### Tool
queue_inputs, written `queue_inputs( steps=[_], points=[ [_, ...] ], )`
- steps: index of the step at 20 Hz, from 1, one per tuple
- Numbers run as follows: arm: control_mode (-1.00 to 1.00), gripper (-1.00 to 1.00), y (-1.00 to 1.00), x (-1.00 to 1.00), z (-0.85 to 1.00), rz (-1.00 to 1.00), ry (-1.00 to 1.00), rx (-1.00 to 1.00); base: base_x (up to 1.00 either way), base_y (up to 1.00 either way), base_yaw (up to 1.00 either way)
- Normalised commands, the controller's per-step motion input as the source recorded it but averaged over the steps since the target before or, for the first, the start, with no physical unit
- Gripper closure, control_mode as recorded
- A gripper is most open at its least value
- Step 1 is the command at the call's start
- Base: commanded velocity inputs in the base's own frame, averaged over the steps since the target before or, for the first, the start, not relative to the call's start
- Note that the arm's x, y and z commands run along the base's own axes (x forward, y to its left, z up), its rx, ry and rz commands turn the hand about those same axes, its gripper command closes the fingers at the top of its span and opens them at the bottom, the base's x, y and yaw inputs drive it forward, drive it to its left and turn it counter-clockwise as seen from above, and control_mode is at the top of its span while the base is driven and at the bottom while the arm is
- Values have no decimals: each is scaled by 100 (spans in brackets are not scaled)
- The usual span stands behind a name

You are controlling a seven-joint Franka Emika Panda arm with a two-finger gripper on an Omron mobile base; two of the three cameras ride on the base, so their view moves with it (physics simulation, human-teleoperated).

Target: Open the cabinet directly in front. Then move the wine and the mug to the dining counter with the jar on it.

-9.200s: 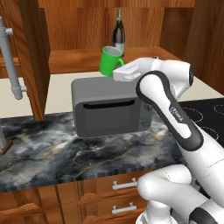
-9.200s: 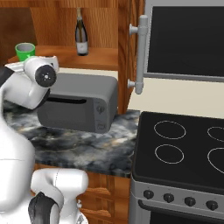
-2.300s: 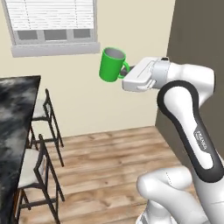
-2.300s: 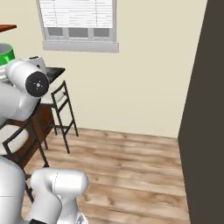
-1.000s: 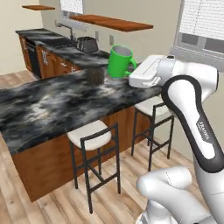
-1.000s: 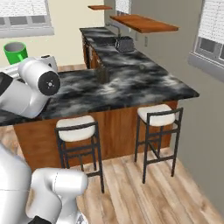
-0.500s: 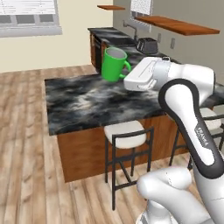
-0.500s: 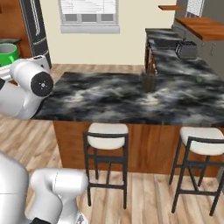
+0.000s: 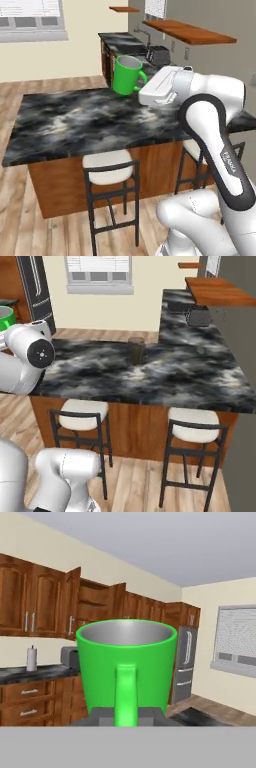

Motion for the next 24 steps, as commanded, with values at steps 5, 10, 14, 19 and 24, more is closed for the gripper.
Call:
queue_inputs(
  steps=[5,10,14,19,24],
  points=[
    [100,100,0,0,0,0,0,0,43,-100,7],
    [100,100,0,0,0,0,0,0,0,-100,0],
    [100,100,0,0,0,0,0,0,31,-100,2],
    [100,100,0,0,0,0,0,0,99,-81,4],
    [100,100,0,0,0,0,0,0,64,62,-12]
  ],
)
